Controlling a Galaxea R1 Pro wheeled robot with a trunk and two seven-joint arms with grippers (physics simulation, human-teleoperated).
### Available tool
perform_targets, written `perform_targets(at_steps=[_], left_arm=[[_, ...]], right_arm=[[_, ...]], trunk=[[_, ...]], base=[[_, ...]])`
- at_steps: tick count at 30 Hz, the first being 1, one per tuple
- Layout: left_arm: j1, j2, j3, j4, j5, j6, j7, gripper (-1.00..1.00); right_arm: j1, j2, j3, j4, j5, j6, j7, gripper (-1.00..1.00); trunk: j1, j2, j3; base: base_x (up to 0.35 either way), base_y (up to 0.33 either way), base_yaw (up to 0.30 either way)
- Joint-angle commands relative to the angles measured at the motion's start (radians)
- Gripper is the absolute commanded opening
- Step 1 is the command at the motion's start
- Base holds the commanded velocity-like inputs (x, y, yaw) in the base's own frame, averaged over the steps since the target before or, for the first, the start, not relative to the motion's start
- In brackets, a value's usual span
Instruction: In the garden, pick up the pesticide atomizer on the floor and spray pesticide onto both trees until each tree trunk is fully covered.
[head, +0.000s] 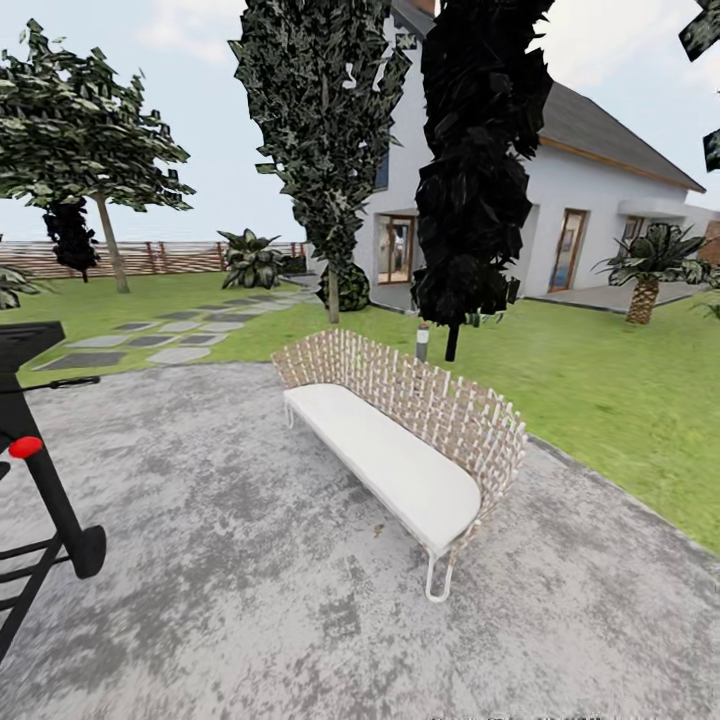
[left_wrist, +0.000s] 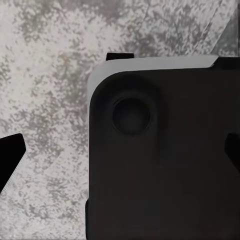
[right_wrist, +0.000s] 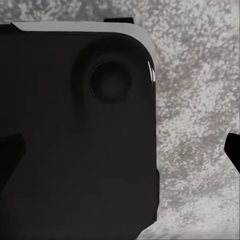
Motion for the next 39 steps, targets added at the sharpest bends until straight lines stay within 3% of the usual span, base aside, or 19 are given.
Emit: perform_targets(at_steps=[1, 20, 30, 39], left_arm=[[0.0, 0.0, 0.001, 0.001, 0.001, -0.003, 0.0, 1.0], [0.0, 0.0, 0.0, 0.001, 0.001, -0.004, 0.0, 1.0], [0.0, 0.0, 0.002, 0.001, 0.001, -0.004, 0.0, 1.0], [0.0, 0.0, 0.003, 0.001, 0.001, -0.003, 0.0, 1.0]], right_arm=[[0.0, 0.0, -0.005, -0.001, 0.0, 0.0, -0.001, 1.0], [0.0, 0.0, -0.004, -0.001, -0.001, -0.002, -0.001, 1.0], [0.0, 0.001, -0.002, 0.002, 0.001, -0.064, -0.001, 1.0], [0.0, 0.0, -0.002, 0.003, 0.002, -0.068, -0.001, 1.0]], trunk=[[0.0, 0.0, 0.0], [0.0, 0.0, 0.009], [0.0, 0.0, 0.014], [0.0, 0.0, 0.014]], base=[[0.0, 0.0, -0.242], [0.0, 0.0, -0.242], [0.001, 0.0, -0.236], [0.23, 0.11, -0.033]])
